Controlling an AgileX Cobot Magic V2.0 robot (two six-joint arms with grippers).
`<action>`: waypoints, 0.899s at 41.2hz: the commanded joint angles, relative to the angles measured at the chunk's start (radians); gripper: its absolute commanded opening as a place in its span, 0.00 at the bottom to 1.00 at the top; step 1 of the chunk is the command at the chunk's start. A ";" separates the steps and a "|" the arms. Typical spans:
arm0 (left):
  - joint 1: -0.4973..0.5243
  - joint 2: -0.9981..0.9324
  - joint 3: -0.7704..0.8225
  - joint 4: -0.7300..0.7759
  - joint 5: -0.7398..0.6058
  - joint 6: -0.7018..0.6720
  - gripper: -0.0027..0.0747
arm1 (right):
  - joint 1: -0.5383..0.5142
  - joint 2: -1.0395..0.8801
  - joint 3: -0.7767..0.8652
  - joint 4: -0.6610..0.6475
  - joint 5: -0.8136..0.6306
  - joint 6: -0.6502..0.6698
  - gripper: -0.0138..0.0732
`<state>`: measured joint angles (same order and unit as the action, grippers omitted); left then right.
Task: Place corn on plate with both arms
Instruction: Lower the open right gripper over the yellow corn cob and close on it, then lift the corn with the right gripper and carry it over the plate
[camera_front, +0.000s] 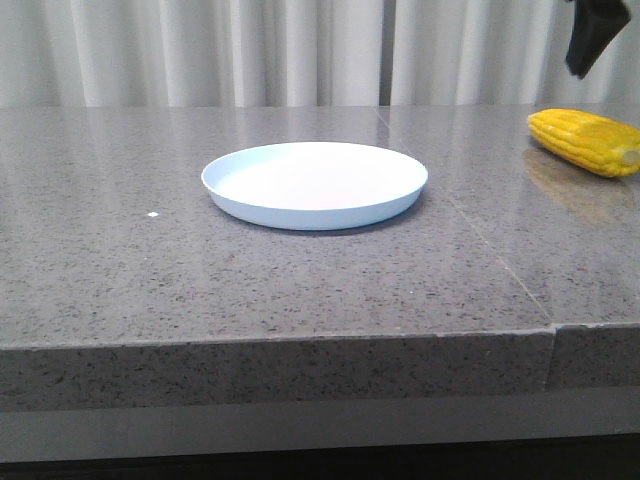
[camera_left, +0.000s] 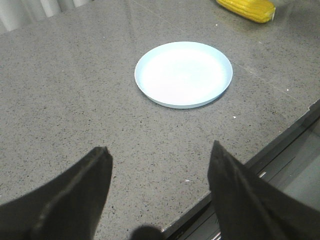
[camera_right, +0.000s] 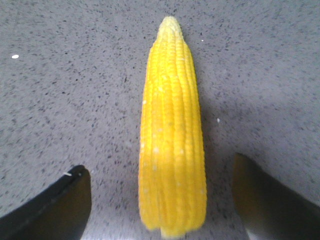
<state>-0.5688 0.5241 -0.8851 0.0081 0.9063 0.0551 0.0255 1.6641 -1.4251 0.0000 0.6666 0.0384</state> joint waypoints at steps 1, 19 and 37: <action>-0.005 0.006 -0.021 -0.008 -0.070 -0.012 0.52 | -0.003 0.023 -0.061 -0.022 -0.071 -0.007 0.85; -0.005 0.006 -0.021 -0.008 -0.070 -0.012 0.37 | -0.003 0.175 -0.089 -0.052 -0.129 -0.007 0.83; -0.005 0.006 -0.021 -0.008 -0.070 -0.012 0.24 | 0.021 0.092 -0.098 -0.046 -0.073 -0.007 0.48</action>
<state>-0.5688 0.5241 -0.8848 0.0081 0.9063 0.0551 0.0329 1.8641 -1.4843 -0.0385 0.6187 0.0400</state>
